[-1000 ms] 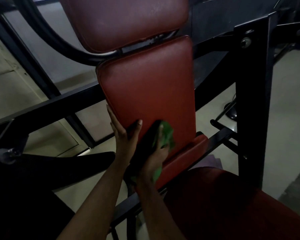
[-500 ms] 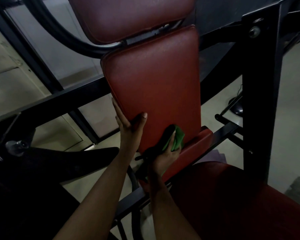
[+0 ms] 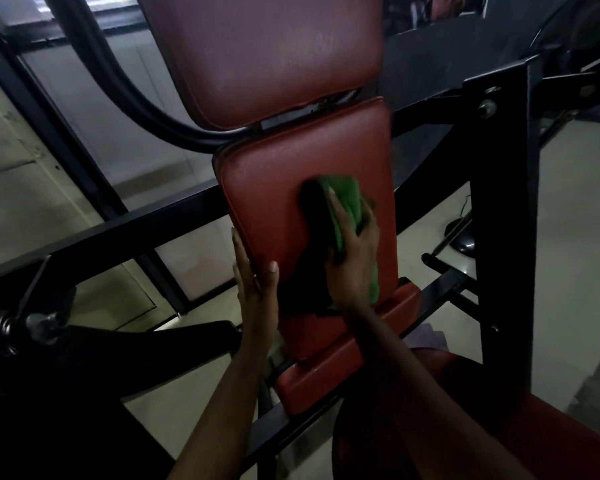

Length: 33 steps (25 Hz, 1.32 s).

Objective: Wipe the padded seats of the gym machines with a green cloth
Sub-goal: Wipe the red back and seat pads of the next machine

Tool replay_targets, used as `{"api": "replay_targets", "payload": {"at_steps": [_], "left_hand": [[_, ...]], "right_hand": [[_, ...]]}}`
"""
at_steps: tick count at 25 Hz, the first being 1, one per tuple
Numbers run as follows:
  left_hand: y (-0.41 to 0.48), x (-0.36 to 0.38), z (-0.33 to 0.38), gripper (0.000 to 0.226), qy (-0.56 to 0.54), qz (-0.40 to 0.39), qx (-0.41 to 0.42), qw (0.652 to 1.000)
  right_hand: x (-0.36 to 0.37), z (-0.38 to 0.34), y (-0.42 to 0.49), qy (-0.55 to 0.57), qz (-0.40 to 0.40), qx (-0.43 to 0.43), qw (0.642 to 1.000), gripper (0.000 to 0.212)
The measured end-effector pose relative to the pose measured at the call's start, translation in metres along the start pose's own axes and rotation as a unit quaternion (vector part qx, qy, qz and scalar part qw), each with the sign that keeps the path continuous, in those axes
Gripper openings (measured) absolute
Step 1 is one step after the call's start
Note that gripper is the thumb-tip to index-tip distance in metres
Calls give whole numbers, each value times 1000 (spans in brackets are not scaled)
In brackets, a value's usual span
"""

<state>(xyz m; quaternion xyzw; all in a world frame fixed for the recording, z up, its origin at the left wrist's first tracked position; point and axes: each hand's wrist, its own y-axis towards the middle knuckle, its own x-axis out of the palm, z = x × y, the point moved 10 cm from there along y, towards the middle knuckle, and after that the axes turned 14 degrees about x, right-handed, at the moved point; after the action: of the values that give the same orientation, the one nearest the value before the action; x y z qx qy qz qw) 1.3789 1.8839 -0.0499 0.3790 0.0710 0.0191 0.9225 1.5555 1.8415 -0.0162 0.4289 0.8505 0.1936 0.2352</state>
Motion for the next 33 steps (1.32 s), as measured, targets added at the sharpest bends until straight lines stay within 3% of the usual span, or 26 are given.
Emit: {"api": "replay_targets", "payload": {"at_steps": [4,6,8,10,13,16,20,25,27,28,31,33], "left_hand": [[-1,0,-14,70,-26,-16,5,1000],[-4,0,-16,70,-48,-18,12,999],[-8,3,-20,76,-76,-16,12,997],[-16,7,-34,85,-110,-11,-33,993],[-34,12,-60,96,-133,-25,-126,983],[-46,17,-70,109,-120,-72,-188,972],[-57,19,-70,129,-80,-83,-228,967],[-58,17,-66,110,-57,-72,-222,971],[-59,19,-66,105,-60,-68,-225,970],[-59,19,-65,97,-66,-63,-227,970],[-59,19,-66,59,-89,-41,-235,967],[-58,18,-69,60,-94,-36,-231,968]], "right_hand": [[24,-32,0,-94,-1,-130,987,50],[32,-19,-37,-117,4,-237,965,45],[38,2,-56,-134,6,-289,948,45],[41,14,-77,-122,21,-324,938,35],[45,39,-109,-104,-24,-374,921,23],[49,67,-124,-93,-72,-378,918,28],[51,102,-143,-102,-87,-317,939,34],[56,169,-171,-232,-149,-400,874,32],[40,176,-151,-236,-162,-318,904,23],[25,166,-135,-217,-155,-277,923,29],[-19,95,-67,-140,-45,-245,958,36],[-20,49,-21,-103,2,-213,972,38]]}}
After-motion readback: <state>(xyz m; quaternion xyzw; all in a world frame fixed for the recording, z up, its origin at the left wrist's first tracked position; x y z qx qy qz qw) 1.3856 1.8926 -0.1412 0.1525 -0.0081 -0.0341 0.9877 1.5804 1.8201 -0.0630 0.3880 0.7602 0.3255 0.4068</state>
